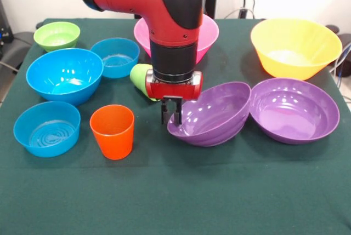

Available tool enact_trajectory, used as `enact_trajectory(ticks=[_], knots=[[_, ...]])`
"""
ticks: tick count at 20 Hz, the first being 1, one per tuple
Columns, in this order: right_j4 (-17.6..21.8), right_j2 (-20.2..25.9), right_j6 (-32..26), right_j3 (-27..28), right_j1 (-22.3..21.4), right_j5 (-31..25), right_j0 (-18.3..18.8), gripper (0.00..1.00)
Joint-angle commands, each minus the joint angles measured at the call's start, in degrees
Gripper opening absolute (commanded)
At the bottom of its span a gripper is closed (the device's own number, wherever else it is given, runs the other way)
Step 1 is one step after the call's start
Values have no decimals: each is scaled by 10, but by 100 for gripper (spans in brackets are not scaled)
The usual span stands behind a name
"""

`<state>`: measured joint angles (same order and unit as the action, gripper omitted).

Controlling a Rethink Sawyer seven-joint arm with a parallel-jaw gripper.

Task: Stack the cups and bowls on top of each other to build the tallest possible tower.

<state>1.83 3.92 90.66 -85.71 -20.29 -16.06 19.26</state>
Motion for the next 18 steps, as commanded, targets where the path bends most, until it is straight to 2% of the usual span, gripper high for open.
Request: enact_trajectory(ticks=[1, 6, 11, 15, 18], knots=[[52, 84, 27, -58, 43, 50, 13, 0], [33, 143, -1, -61, 42, 7, 64, 0], [14, 237, -40, -81, 36, -55, 141, 0], [17, 302, -49, -91, 57, -56, 188, 0], [41, 335, -54, -113, 75, -29, 217, 0]])
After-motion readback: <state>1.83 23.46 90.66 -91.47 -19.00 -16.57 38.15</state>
